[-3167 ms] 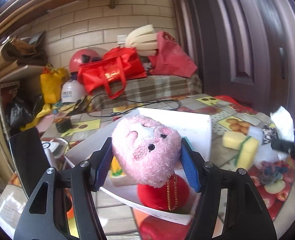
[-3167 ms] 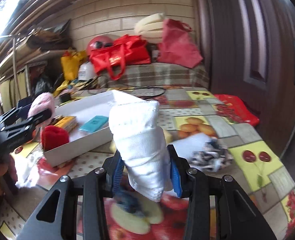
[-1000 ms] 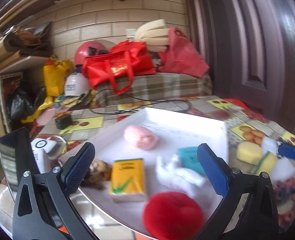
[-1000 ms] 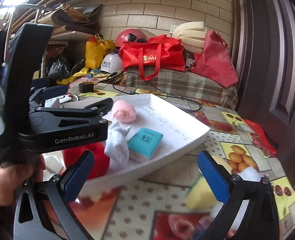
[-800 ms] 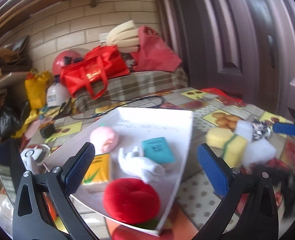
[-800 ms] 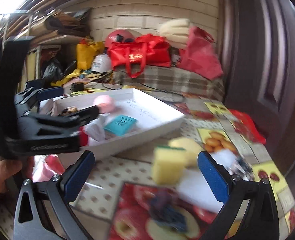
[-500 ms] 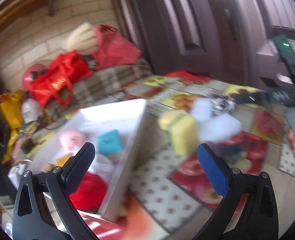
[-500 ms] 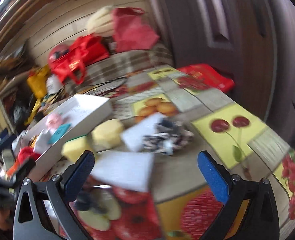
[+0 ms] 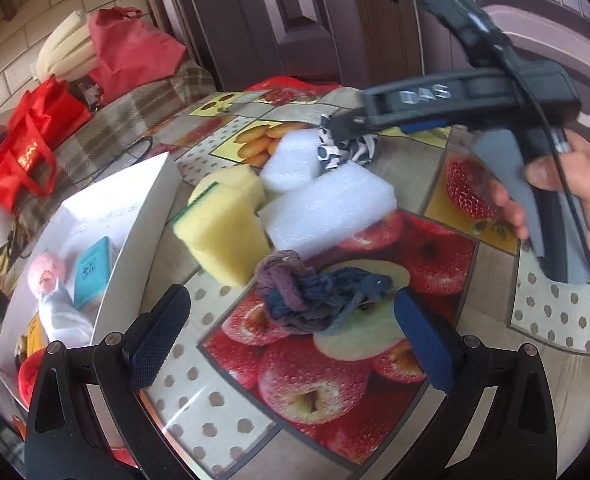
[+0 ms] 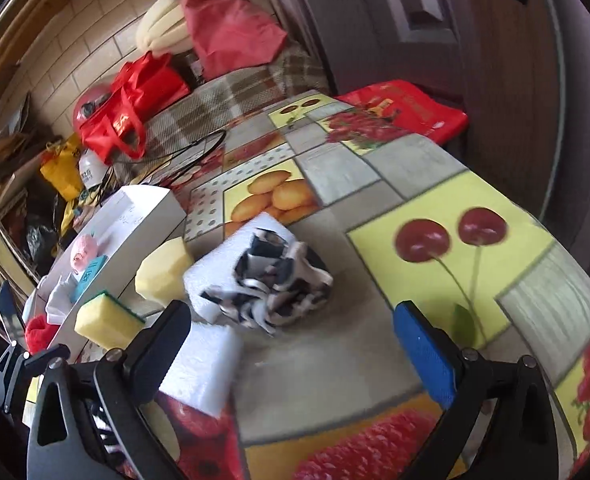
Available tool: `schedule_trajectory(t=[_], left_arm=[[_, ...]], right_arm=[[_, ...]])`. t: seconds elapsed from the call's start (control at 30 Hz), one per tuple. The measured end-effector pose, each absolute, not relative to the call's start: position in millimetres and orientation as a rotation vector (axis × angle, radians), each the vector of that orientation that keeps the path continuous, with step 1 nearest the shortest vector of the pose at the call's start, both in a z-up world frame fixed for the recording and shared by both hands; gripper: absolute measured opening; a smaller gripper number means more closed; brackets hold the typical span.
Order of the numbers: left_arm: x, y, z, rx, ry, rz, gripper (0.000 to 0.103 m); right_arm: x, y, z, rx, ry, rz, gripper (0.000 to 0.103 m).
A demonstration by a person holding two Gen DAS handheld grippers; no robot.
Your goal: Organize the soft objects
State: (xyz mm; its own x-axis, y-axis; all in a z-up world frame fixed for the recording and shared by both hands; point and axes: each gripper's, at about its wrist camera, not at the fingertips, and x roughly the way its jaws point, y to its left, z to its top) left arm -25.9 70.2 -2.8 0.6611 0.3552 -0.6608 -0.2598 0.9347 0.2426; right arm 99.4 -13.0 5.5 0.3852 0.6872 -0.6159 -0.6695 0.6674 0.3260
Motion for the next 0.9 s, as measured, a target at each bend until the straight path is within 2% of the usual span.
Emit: schedule_trajectory(t=[0.1,0.13,0.17,0.2,0.23,0.27,0.33,0.57,0.73,0.83,0.9], left_arm=[[-19,68,-4,0.143,0.779,0.341,0.102],[-17,70,-6,0.135,0.791,0.337,0.097],[-15,72,-7,0.118,0.808,0.327,0.077],[-15,75,-8,0.099,0.817,0.317,0.063],[-15,78,-9,0.081,0.822,0.313,0.044],[-15,80,-9,0.069,0.822,0.307,0.04],[-20,80,-4,0.062,0.789,0.298,0.035],[-57,76,23,0.061,0.547,0.364,0.036],[-81,88,35,0.001,0.418,0.468,0.036],[-85,93,37,-0.013,0.396,0.52,0.036],[-86,96,36,-0.022,0.397,0.556,0.036]], right_arm=[[104,4,5,-0.009,0.805,0.861,0.094],[106,8,2,-0.024,0.826,0.858,0.083],[109,12,-3,-0.042,0.857,0.852,0.068],[111,13,-5,-0.044,0.875,0.855,0.065],[110,10,-4,-0.031,0.866,0.862,0.059],[109,7,-4,-0.019,0.864,0.88,0.046],[106,1,-3,-0.007,0.862,0.889,0.043],[74,-45,21,0.068,0.67,0.911,0.039],[25,-43,41,-0.067,0.506,0.957,0.039],[-4,-27,46,-0.186,0.402,0.977,0.039],[-12,-17,45,-0.196,0.398,1.019,0.039]])
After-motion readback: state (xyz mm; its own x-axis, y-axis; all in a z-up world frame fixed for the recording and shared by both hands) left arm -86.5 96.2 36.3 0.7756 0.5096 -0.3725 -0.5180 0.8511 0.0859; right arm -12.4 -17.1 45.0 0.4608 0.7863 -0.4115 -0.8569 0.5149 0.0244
